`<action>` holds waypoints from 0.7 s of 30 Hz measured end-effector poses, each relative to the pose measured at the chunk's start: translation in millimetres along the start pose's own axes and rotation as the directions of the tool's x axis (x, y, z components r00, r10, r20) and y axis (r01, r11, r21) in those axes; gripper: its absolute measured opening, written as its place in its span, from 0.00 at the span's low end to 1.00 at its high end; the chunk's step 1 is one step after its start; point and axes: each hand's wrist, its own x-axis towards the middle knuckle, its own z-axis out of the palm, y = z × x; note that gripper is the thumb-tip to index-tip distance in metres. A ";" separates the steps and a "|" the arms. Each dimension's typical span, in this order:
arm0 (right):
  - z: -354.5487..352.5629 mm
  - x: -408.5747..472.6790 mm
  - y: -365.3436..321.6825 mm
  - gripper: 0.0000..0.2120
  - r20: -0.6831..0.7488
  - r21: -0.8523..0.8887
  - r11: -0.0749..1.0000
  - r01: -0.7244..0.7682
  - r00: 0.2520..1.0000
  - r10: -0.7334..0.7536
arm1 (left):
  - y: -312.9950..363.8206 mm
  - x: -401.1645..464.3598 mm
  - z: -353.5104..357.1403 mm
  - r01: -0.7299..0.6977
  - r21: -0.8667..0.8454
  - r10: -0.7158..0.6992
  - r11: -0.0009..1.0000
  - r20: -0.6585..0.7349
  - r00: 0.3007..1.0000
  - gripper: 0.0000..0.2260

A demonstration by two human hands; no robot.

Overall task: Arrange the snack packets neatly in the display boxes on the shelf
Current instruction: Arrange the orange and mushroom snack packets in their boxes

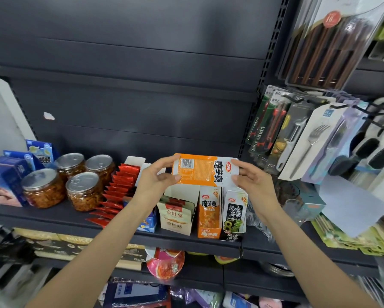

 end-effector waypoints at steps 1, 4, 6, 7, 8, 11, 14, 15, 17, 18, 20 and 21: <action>0.5 0.6 1.0 0.19 0.001 0.003 1.000 0.011 1.000 -0.011 | -0.3 -0.1 -0.6 -0.012 0.018 0.012 1.000 -0.005 1.000 0.21; 2.1 0.9 2.0 0.19 0.004 0.009 0.999 0.033 0.999 -0.033 | -0.5 0.7 -0.9 -0.010 0.035 0.011 0.999 -0.020 1.000 0.21; 2.4 0.8 2.2 0.18 -0.014 -0.042 0.998 0.043 0.999 -0.044 | -4.5 1.4 -2.1 0.045 0.011 -0.045 0.999 -0.013 0.999 0.20; 1.7 1.5 2.4 0.18 -0.025 -0.066 0.997 0.041 0.999 -0.043 | -7.9 2.0 -3.3 0.088 -0.004 -0.088 0.996 -0.001 0.996 0.19; 0.9 1.4 1.8 0.19 -0.028 -0.070 0.997 0.037 0.999 -0.039 | -10.9 2.2 -4.5 0.128 -0.018 -0.128 0.992 0.018 0.992 0.18; -3.2 1.5 -0.2 0.18 0.005 -0.187 0.976 0.113 0.994 -0.114 | -16.6 2.9 -3.8 0.221 -0.114 -0.213 0.969 0.078 0.974 0.14; -7.8 4.4 -2.9 0.14 0.041 -0.460 0.859 0.225 0.972 -0.233 | -21.4 6.3 -0.1 0.307 -0.223 -0.298 0.925 0.072 0.952 0.10; -8.8 5.7 -4.4 0.11 0.047 -0.532 0.811 0.244 0.965 -0.259 | -23.6 7.6 1.7 0.334 -0.221 -0.326 0.916 0.071 0.943 0.09; -10.1 7.8 -6.8 0.07 0.085 -0.603 0.741 0.295 0.947 -0.309 | -29.8 10.6 6.1 0.380 -0.155 -0.371 0.912 0.086 0.925 0.07; -10.8 8.4 -7.0 0.06 0.111 -0.617 0.715 0.328 0.936 -0.334 | -32.4 11.9 8.9 0.393 -0.115 -0.384 0.912 0.093 0.918 0.07; -12.0 10.7 -6.1 0.06 0.147 -0.657 0.659 0.366 0.920 -0.364 | -37.6 13.0 12.2 0.357 0.032 -0.358 0.934 0.097 0.929 0.11; -13.0 12.6 -4.8 0.06 0.155 -0.686 0.627 0.369 0.916 -0.370 | -40.7 12.8 11.0 0.286 0.175 -0.306 0.942 0.101 0.947 0.13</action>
